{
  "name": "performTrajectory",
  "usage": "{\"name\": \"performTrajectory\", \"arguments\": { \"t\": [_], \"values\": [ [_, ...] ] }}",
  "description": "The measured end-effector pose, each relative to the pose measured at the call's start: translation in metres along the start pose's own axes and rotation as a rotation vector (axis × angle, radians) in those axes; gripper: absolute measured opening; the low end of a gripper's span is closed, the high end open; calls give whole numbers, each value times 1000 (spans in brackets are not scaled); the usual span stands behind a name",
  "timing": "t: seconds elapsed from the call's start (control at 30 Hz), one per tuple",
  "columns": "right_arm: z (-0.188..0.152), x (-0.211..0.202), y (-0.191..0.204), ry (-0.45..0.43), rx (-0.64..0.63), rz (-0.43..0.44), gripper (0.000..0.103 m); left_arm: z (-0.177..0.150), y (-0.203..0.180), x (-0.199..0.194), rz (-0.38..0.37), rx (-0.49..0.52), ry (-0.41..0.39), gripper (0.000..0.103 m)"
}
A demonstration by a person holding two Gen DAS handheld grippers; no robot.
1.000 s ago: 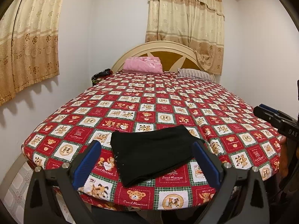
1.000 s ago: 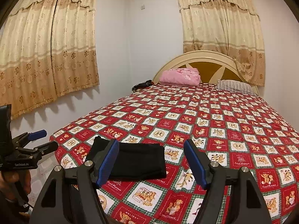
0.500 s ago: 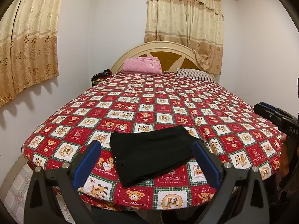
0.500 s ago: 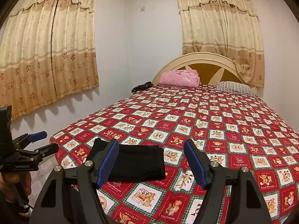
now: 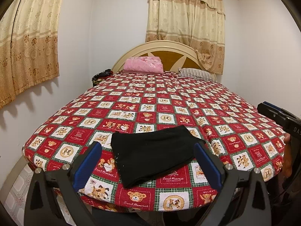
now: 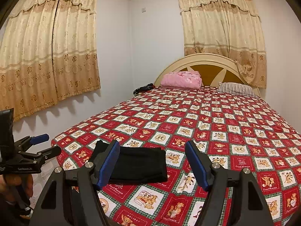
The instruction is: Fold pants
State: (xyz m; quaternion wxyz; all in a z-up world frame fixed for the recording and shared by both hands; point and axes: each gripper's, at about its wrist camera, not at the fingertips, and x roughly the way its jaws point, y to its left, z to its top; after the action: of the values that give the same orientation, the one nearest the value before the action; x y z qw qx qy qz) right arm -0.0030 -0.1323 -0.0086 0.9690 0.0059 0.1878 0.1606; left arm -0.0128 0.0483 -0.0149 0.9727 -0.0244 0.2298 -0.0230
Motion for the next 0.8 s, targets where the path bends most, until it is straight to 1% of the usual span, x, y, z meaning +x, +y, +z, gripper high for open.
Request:
{"name": "performTrajectory", "arguments": {
  "t": [0.07,0.3,0.53,0.73,0.8],
  "values": [
    [0,0,1,0,-2,0,73,-1,0,0,8,5,-1,103],
    [0,0,2,-2,1,-1,73,-2,0,1,31,13,-1,103],
    [-1,0,2,-1,-2,-1,73,0,0,2,14,-1,8,103],
    [-2,0,2,0,-16,-2,73,-1,-4,3,61,25,8,103],
    [-2,0,2,2,-21,-2,73,-2,-4,5,66,24,16,103]
  ]
}}
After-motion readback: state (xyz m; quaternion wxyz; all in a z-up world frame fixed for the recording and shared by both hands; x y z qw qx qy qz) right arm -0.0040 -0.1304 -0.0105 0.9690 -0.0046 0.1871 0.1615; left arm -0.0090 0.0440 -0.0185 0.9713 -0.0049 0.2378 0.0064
